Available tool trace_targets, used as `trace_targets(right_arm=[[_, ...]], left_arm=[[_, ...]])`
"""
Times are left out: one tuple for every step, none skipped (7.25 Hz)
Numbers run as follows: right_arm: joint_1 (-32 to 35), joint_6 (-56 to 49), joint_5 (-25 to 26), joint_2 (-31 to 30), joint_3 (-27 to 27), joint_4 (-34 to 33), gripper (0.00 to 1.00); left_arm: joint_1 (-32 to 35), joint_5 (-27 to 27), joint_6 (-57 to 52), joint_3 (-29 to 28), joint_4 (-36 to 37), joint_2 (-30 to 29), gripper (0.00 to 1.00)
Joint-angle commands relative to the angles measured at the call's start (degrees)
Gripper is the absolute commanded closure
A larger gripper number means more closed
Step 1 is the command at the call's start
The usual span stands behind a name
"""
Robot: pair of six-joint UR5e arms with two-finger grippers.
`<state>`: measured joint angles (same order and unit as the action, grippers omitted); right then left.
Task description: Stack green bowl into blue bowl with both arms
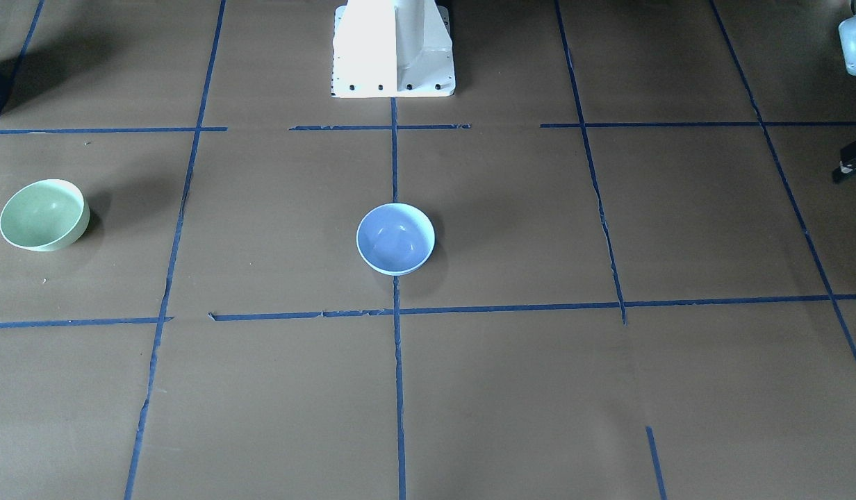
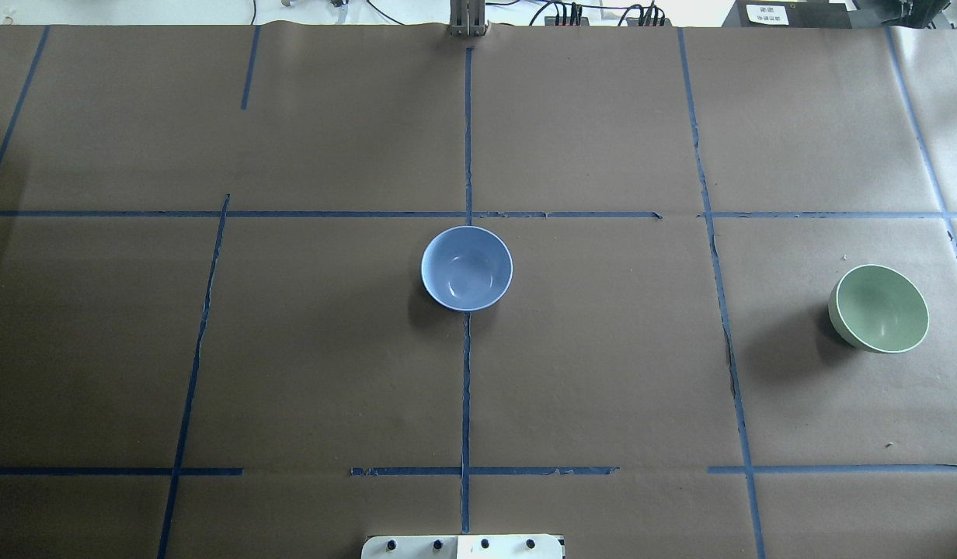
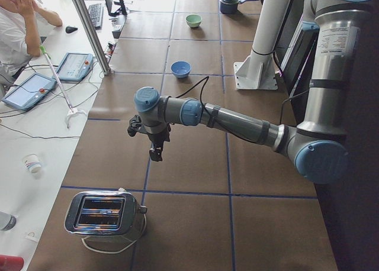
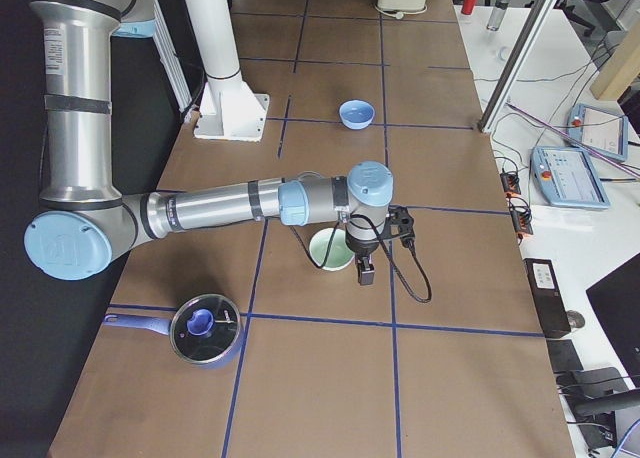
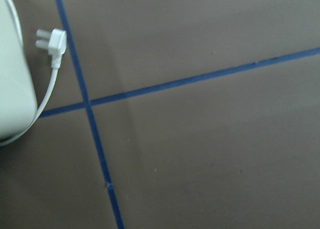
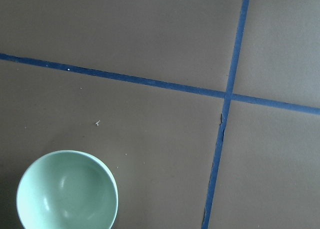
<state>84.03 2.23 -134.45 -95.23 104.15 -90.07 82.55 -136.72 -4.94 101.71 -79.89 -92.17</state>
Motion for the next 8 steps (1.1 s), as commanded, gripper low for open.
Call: trace_targets(right_arm=[[-3.4,13.8,0.2,-9.3,-2.2,20.3,0.01],[-8.2,23.3,0.4,-10.1,-6.1,31.6,0.01],[-14.4,31.6,3.2,-9.5,-9.5,40.7,0.02],[-20.3,39.4,6.8,-9.4,-9.7,45.3,0.02],[-23.4,41.6,8.1,-9.4,-9.7,46.6,0.07],[-24.2,41.5,8.1,-9.4,-9.8,46.6,0.13],[-24.5,41.5,8.2,-9.4,-9.8,46.5,0.21],[-24.7,41.6,8.2,-8.9,-10.1,46.1,0.56]], left_arm=[[1.6,-1.6,-2.1,-0.3,-0.4,1.5,0.0],[1.6,-1.6,-2.3,-0.1,-0.4,1.6,0.0],[1.6,-1.6,-2.3,0.4,-0.5,2.3,0.0],[1.6,-1.6,-2.3,0.5,-0.5,2.3,0.0],[1.6,-1.6,-2.5,-0.4,-1.0,2.8,0.0],[1.6,-1.6,-2.5,-0.5,-1.7,4.5,0.0],[2.3,-1.6,-2.5,-0.4,-1.8,6.6,0.0],[3.3,-1.6,-2.6,0.2,-1.8,8.1,0.0]])
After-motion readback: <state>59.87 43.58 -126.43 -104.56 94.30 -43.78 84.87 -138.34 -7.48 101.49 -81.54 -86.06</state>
